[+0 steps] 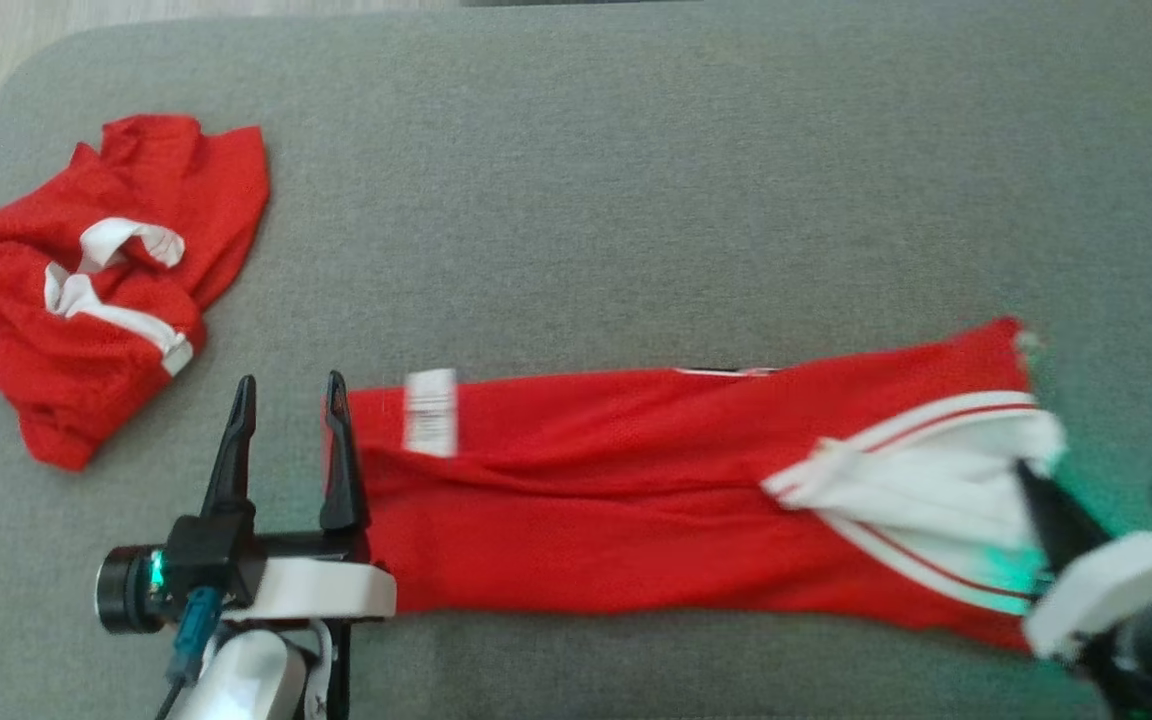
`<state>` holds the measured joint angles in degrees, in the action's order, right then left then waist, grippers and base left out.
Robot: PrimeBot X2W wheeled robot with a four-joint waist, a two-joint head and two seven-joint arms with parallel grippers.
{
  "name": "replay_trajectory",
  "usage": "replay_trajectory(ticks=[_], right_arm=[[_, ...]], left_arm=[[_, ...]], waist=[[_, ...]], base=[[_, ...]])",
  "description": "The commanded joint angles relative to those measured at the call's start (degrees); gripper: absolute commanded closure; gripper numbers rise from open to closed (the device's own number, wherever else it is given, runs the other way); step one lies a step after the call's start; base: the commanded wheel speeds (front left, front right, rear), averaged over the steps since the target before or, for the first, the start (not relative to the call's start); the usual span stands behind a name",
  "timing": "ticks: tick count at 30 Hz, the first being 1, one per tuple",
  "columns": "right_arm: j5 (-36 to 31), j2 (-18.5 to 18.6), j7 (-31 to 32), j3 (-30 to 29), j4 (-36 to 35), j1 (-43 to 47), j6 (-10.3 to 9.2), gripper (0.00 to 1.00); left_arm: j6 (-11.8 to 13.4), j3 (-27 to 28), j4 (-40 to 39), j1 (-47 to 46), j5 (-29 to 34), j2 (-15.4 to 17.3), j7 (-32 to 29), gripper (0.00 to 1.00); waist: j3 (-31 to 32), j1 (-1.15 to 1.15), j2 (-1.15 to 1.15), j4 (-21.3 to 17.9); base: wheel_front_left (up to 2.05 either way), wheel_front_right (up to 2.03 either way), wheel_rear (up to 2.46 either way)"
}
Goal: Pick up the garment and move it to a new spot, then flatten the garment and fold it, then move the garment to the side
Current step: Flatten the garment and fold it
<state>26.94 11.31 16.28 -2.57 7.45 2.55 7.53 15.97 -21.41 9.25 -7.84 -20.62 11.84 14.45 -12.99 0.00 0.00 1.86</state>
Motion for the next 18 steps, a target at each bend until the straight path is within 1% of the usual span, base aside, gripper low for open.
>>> replay_trajectory(ticks=[1,5,7,10,13,15,18], right_arm=[[-0.7,2.4,0.1,-2.3,-2.7,0.7,-0.04,1.0],[-1.8,3.3,1.1,-7.7,-4.0,2.1,-0.04,1.0],[-2.5,3.7,1.9,-8.7,-5.3,2.2,-0.04,1.0],[-2.9,3.9,3.2,-8.3,-7.8,1.8,-0.04,1.0],[-3.1,3.2,6.7,-5.6,-13.7,0.7,-0.04,1.0],[-2.7,2.8,9.2,-2.6,-17.5,-0.4,-0.04,1.0],[-1.6,1.0,12.3,3.3,-21.3,-2.5,-0.04,1.0]], left_arm=[[-0.4,2.6,-1.5,-0.9,0.2,0.4,0.5,0.0],[-0.6,2.9,-1.4,-0.5,0.2,0.4,0.5,0.0],[-0.7,3.0,-1.4,-0.4,0.2,0.3,0.5,0.0],[-0.8,3.0,-1.4,-0.4,0.2,0.3,0.5,0.0],[-1.0,3.1,-1.2,-0.3,0.1,0.3,0.5,0.0],[-1.1,3.1,-1.2,-0.4,0.1,0.3,0.5,0.0],[-1.3,2.9,-1.0,-0.5,0.0,0.3,0.5,0.0]], waist=[[0.5,0.0,0.0,-0.6],[1.1,0.0,0.0,-1.5],[1.3,0.0,0.0,-1.8],[1.5,0.0,0.0,-2.2],[1.7,0.0,0.0,-2.5],[1.8,0.0,0.0,-2.7],[1.8,0.0,0.0,-2.6]], base=[[0.0,0.0,0.0],[0.0,0.0,0.0],[0.0,0.0,0.0],[0.0,0.0,0.0],[0.0,0.0,0.0],[0.0,0.0,0.0],[0.0,0.0,0.0]])
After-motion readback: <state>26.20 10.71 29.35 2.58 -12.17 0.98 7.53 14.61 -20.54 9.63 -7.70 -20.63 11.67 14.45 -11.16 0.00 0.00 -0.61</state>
